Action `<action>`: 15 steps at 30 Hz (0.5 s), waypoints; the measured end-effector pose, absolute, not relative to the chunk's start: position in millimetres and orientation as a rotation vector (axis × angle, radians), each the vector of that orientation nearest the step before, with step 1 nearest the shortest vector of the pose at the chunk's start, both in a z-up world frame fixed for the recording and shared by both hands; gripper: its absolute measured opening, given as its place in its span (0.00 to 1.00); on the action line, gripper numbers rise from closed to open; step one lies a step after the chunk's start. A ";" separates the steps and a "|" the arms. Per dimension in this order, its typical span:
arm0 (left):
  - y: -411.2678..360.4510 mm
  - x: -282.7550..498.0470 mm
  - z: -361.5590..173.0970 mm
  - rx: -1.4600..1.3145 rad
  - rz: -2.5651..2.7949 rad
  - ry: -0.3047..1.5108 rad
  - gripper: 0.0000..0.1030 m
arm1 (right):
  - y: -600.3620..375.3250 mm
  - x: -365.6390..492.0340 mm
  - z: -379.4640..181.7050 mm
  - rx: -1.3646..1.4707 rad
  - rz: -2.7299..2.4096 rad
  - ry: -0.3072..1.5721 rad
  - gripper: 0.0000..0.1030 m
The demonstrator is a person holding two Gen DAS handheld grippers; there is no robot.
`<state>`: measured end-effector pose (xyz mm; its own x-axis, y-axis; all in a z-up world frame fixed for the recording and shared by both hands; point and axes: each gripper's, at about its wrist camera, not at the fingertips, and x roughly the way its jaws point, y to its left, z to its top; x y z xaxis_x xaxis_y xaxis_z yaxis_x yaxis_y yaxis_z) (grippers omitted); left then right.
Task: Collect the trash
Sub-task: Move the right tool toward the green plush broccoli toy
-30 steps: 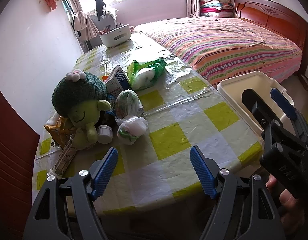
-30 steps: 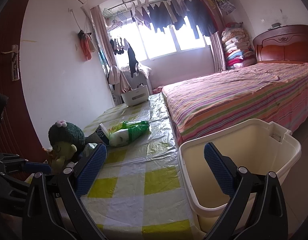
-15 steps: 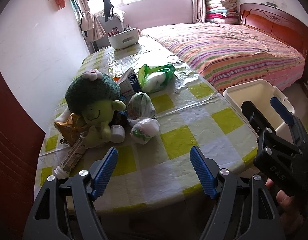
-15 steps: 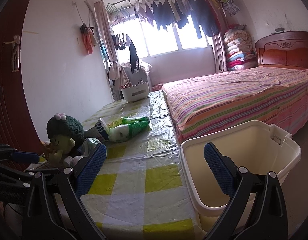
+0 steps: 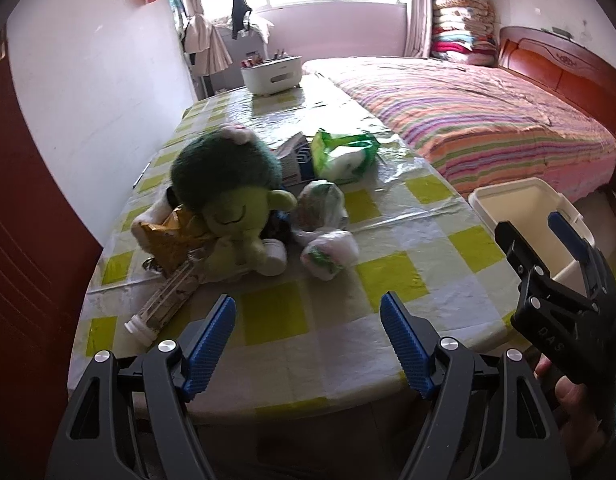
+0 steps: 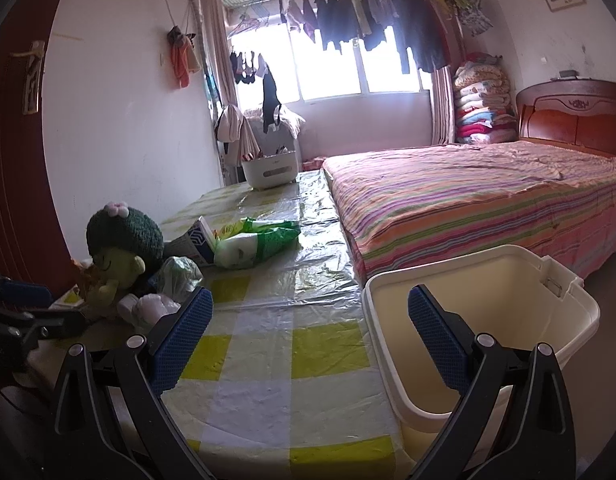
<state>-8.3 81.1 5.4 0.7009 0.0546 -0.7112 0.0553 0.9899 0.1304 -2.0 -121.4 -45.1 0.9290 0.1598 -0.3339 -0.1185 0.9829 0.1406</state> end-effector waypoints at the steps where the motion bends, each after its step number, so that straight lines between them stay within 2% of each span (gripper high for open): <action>1: 84.1 -8.5 5.3 0.140 0.004 0.795 0.71 | -119.7 -1.4 -45.4 0.110 0.147 0.356 0.94; 15: 124.6 -13.9 1.8 0.057 0.065 0.797 0.71 | -92.9 2.6 -45.4 0.026 0.222 0.385 0.94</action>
